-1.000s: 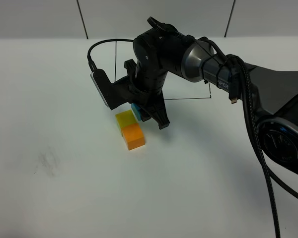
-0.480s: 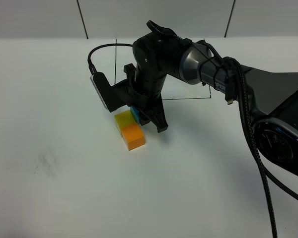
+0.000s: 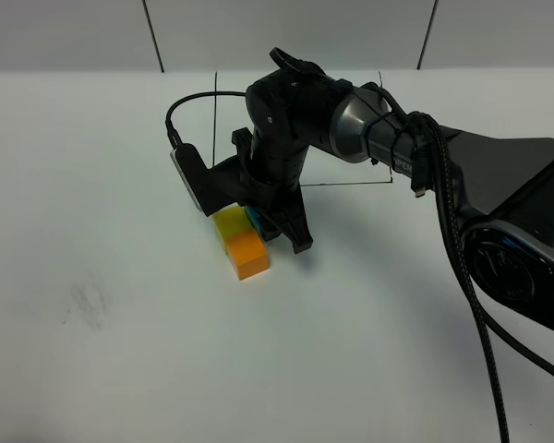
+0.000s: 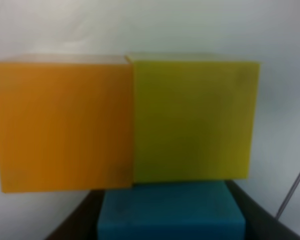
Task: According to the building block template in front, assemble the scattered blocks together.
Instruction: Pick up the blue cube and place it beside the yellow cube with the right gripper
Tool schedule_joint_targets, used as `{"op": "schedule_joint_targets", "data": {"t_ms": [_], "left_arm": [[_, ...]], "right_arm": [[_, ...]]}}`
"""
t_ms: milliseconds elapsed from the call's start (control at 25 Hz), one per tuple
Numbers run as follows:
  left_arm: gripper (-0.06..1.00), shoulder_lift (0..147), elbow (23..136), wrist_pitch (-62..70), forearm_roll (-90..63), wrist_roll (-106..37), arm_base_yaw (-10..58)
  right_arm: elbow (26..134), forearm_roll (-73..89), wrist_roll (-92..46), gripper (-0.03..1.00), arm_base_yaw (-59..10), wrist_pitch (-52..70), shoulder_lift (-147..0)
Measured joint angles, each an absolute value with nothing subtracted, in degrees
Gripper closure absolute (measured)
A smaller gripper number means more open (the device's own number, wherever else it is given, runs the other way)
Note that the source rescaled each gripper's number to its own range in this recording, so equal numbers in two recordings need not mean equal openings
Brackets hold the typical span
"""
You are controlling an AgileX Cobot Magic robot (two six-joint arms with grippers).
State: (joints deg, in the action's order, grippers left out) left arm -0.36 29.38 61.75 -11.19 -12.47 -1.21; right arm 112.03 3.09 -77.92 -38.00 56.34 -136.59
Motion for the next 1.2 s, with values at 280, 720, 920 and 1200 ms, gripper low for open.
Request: {"op": "schedule_joint_targets", "data": {"t_ms": [280, 720, 920, 1200], "left_arm": [[0.94, -0.36, 29.38, 61.75, -11.19, -12.47, -1.21], [0.94, -0.36, 29.38, 61.75, -11.19, -12.47, -1.21], [0.94, -0.36, 29.38, 61.75, -11.19, -12.47, -1.21], [0.94, -0.36, 29.38, 61.75, -11.19, -12.47, -1.21]], "right_arm": [[112.03, 3.14, -77.96, 0.51, -38.0, 56.23, -137.01], [112.03, 3.14, -78.7, 0.51, -38.0, 53.89, -137.15], [112.03, 3.36, -78.99, 0.51, -37.94, 53.72, -138.2], [112.03, 3.7, -79.02, 0.51, -37.95, 53.67, -138.73]]}}
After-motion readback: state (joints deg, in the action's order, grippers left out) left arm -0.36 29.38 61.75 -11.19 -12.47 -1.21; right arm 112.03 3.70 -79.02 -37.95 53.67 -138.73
